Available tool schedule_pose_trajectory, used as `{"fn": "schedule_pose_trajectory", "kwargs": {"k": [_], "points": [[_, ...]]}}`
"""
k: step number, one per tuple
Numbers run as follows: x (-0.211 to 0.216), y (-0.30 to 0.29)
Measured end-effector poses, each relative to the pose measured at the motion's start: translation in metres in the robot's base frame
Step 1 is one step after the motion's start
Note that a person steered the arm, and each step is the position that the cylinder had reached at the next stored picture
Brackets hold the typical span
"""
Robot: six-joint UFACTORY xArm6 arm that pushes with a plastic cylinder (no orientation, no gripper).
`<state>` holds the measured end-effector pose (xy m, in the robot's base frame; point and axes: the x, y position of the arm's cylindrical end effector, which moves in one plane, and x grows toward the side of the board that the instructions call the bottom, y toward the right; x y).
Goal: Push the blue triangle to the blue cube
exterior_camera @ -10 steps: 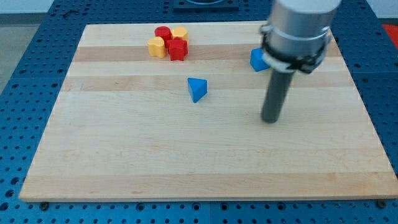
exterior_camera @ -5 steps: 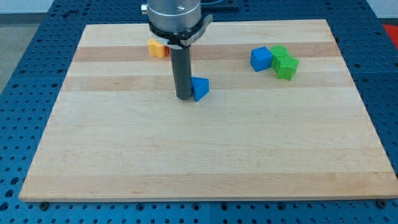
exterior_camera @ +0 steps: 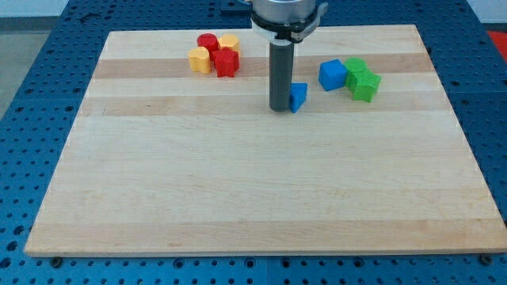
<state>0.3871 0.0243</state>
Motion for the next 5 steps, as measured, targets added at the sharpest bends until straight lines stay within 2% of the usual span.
{"fn": "schedule_pose_trajectory", "kwargs": {"k": [5], "points": [[-0.018, 0.049]]}}
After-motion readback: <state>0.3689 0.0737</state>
